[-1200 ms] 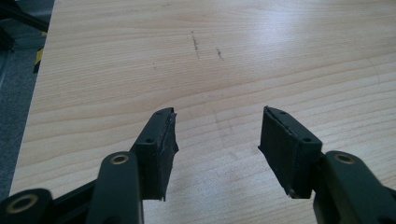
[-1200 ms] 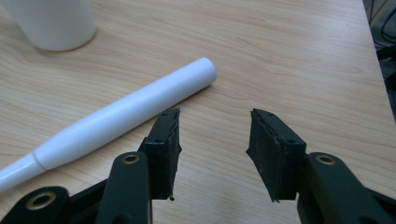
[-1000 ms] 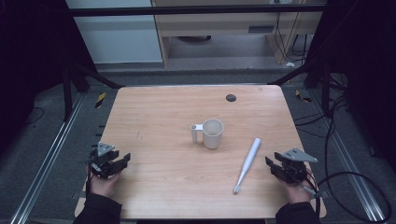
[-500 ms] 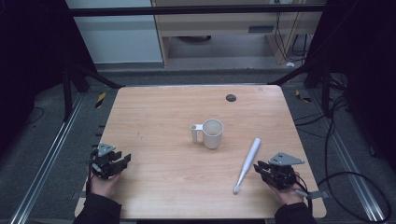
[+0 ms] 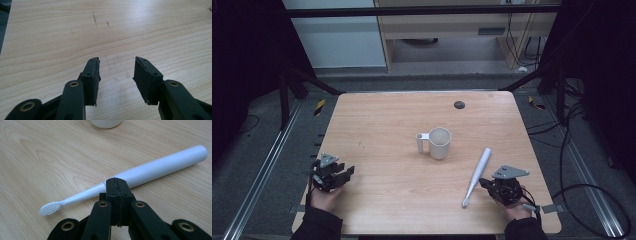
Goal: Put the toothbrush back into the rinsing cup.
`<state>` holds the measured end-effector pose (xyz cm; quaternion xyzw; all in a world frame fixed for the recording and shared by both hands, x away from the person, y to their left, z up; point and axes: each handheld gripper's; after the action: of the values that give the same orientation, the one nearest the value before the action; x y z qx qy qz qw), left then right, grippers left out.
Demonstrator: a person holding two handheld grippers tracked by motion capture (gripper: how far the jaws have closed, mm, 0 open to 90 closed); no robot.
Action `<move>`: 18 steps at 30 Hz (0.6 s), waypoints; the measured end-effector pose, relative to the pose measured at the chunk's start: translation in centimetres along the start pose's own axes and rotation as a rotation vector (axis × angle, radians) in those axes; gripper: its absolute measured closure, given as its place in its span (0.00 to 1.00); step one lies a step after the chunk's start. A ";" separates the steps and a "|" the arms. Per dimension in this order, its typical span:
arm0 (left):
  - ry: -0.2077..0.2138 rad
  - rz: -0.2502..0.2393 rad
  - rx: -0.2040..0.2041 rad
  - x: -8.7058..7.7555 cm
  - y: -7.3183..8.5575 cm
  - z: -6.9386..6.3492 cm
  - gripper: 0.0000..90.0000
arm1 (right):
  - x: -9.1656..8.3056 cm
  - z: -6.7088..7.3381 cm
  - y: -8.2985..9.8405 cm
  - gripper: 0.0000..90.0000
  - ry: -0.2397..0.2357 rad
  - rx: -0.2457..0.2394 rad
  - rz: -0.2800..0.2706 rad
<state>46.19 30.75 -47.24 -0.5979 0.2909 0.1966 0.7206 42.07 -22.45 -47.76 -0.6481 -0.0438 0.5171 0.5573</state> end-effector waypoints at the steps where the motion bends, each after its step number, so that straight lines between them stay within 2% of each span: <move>1: 0.001 0.001 0.001 0.0 0.0 0.0 0.60 | 0.1 0.1 0.0 1.00 -0.004 0.001 0.009; 9: 0.004 0.005 0.005 0.1 0.0 -0.2 0.60 | 1.4 0.6 0.0 1.00 -0.044 -0.013 0.050; 18: 0.005 0.005 0.007 0.1 0.0 -0.2 0.60 | 2.4 1.1 -0.3 1.00 -0.054 -0.037 0.076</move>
<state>46.24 30.59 -47.33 -0.5952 0.2949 0.1961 0.7213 42.51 -20.04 -48.87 -0.6453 -0.0434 0.5544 0.5238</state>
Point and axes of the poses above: each handheld gripper's, and its own axes: x roughly forward along the jaws, y roughly out of its underside, z roughly to its left, and after that the axes turned 11 degrees about -y, right-handed
